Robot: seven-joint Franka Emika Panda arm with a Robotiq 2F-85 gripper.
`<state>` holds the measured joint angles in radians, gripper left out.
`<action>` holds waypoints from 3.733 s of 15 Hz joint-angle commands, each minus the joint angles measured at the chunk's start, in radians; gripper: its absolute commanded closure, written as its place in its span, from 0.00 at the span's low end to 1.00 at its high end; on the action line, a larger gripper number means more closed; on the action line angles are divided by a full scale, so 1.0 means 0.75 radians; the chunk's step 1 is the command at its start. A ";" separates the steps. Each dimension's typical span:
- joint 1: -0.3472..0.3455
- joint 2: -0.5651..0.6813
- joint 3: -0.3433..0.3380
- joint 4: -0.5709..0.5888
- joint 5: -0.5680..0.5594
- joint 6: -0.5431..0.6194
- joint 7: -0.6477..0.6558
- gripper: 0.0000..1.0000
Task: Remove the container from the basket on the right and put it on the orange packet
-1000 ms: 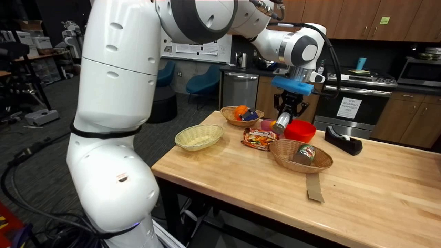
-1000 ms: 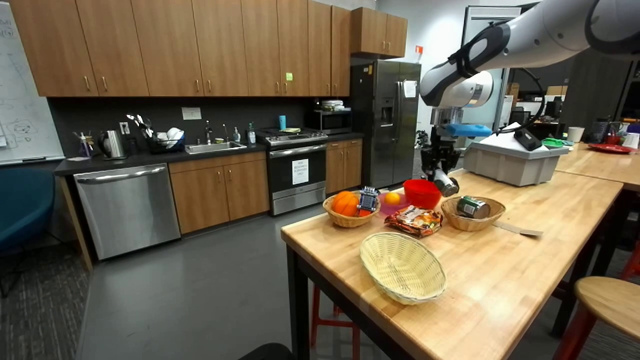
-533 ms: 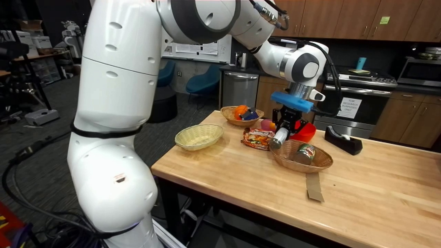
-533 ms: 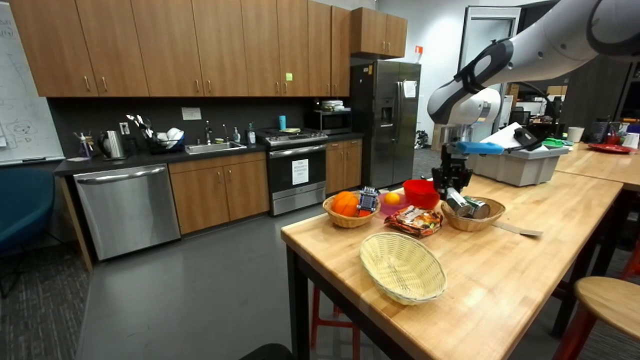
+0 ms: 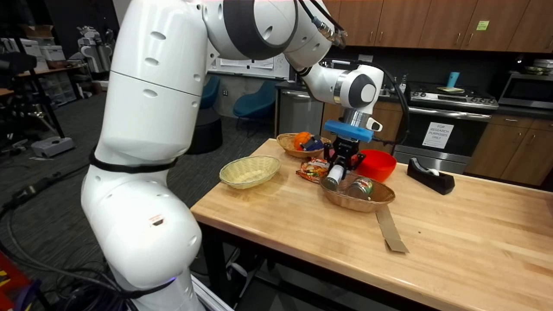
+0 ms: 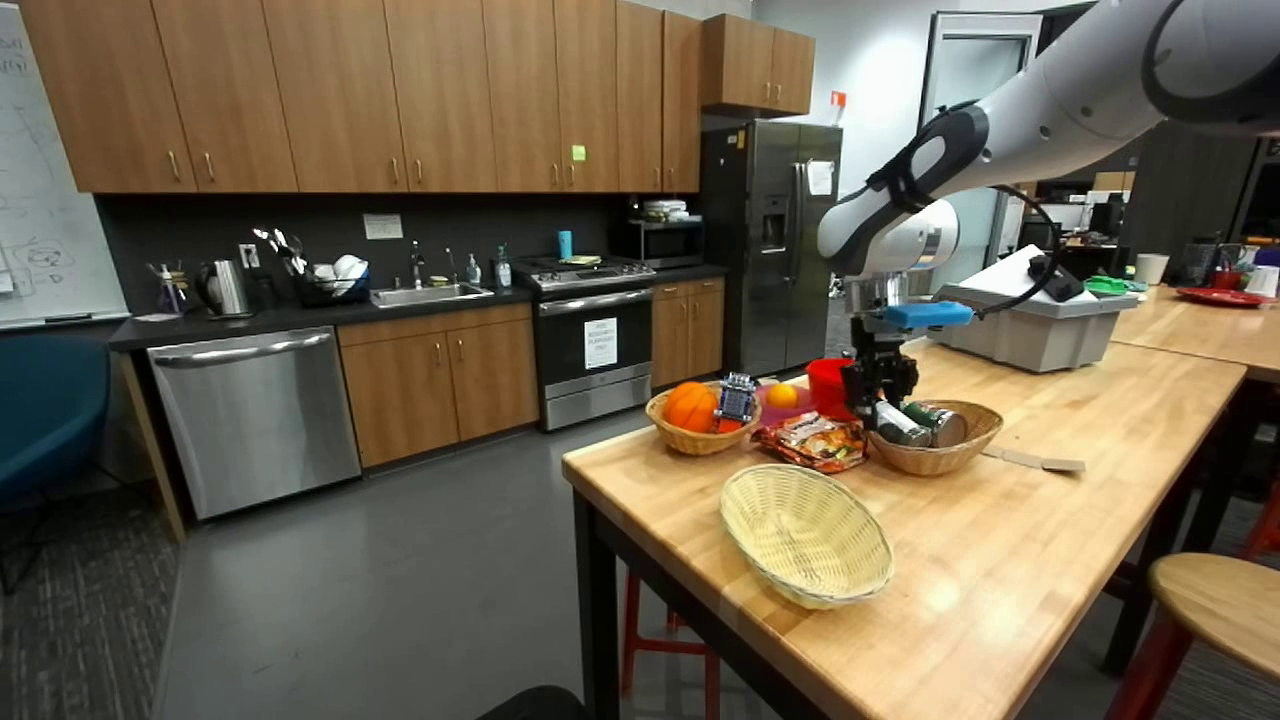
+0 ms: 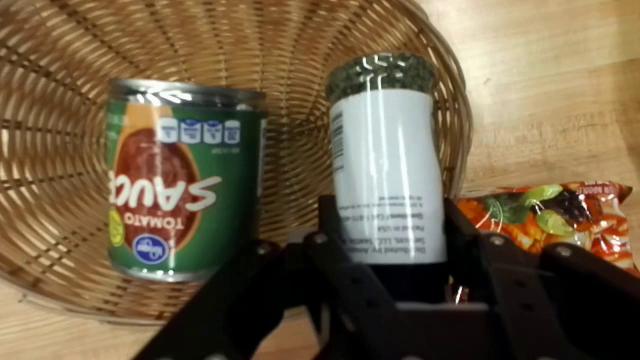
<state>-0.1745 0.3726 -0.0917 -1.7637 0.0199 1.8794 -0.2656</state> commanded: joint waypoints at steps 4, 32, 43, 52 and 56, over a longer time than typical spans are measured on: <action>0.063 -0.051 0.011 0.010 -0.132 0.105 0.038 0.76; 0.143 -0.006 0.106 0.075 -0.176 -0.074 -0.003 0.76; 0.134 -0.020 0.082 0.035 -0.189 0.061 0.034 0.76; 0.180 -0.004 0.090 -0.040 -0.312 0.064 0.084 0.76; 0.185 -0.070 0.107 -0.001 -0.289 0.110 0.077 0.76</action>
<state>-0.0446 0.3688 -0.0206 -1.7649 -0.2074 1.9384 -0.2229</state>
